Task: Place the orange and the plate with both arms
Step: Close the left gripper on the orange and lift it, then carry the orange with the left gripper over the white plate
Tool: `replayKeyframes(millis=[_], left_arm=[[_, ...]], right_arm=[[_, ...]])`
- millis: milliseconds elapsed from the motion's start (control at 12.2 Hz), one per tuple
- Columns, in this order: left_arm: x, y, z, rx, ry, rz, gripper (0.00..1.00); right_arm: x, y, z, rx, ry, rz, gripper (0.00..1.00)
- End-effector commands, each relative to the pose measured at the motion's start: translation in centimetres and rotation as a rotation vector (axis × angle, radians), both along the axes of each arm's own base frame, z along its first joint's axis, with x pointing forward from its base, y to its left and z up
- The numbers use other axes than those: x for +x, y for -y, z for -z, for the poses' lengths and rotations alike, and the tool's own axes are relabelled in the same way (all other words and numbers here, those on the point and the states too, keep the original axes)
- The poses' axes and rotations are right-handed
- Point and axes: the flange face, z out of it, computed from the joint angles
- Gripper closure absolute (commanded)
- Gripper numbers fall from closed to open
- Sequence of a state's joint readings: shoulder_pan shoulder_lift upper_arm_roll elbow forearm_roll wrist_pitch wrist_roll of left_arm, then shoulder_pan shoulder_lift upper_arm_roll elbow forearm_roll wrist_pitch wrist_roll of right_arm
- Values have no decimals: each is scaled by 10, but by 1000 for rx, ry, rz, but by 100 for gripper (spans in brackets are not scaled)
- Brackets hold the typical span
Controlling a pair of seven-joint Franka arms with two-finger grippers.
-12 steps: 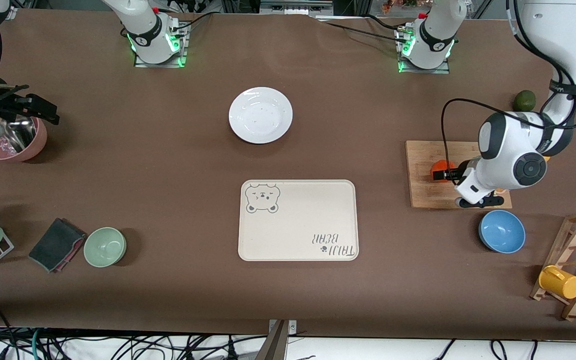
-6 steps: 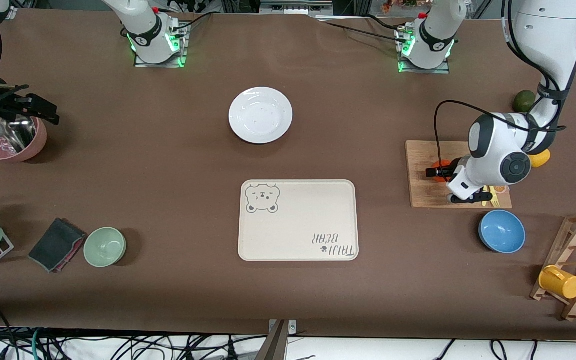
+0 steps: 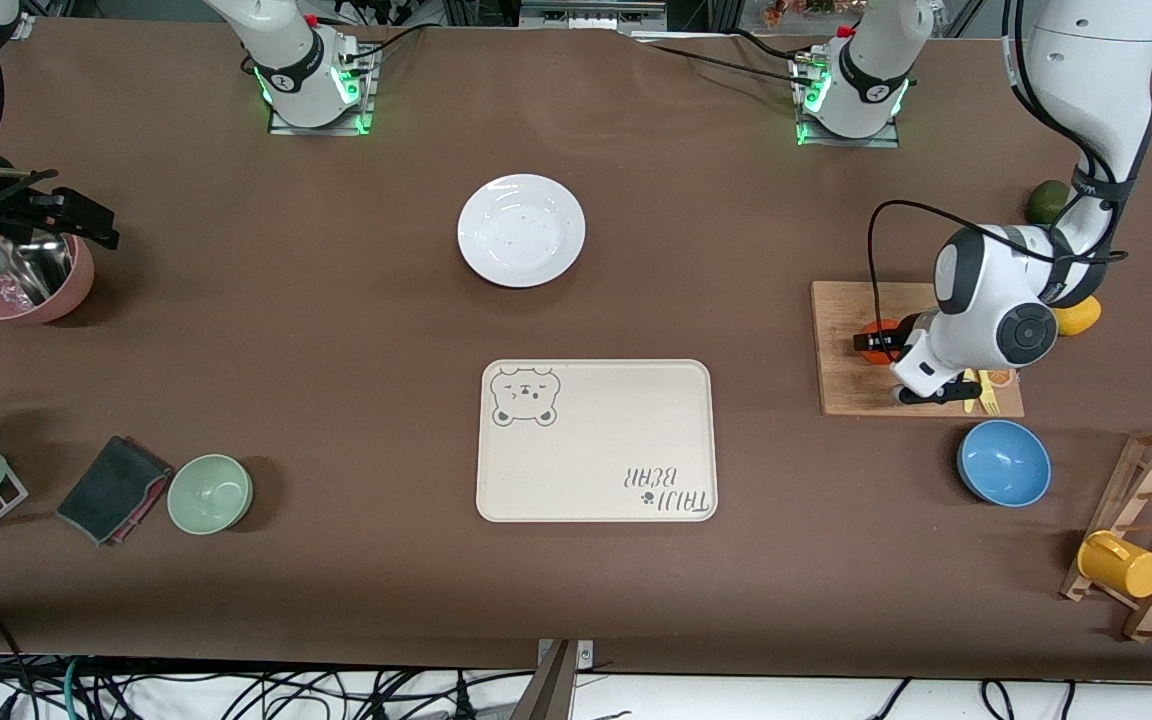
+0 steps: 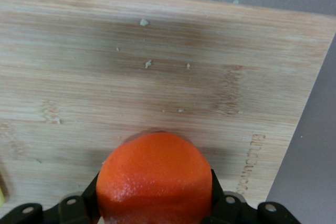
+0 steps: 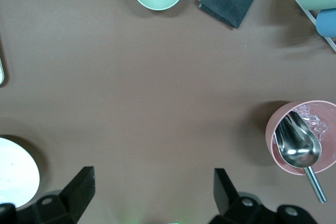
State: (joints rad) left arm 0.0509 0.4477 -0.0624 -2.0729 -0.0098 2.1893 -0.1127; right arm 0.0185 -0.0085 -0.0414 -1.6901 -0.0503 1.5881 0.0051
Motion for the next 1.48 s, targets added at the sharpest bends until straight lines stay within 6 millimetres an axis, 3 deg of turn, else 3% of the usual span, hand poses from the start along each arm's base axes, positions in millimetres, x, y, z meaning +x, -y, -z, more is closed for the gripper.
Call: replayKeyframes(millis=[0,164,574,738,902,1066,1148,1230,1393], left_arm=[[12,10,-27,-2,0,8,92],[27,53,-54,32,-6,-34,92],[8,244,-85,55,33,-194,92],[-14,321,-95,30,25,-230,92],[-44,390,-88,39,18,-229,92],[-98,481,-56,34,-13,-134,91],[-114,513,-42,39,-20,-127,91],[-119,531,-36,40,-20,-146,91],[-132,565,-49,0,9,-141,91]], right_arm=[[1,-1,-5,-5,-5,0,0],[1,-1,-5,-4,-5,0,0],[1,-1,-5,-4,-5,0,0],[1,-1,-5,-4,-5,2,0],[1,-1,-5,-4,-3,0,0],[1,-1,-5,-4,-5,0,0],[1,-1,-5,-4,-5,0,0],[1,-1,-5,-4,-5,0,0],[1,-1,-5,-4,-5,0,0]])
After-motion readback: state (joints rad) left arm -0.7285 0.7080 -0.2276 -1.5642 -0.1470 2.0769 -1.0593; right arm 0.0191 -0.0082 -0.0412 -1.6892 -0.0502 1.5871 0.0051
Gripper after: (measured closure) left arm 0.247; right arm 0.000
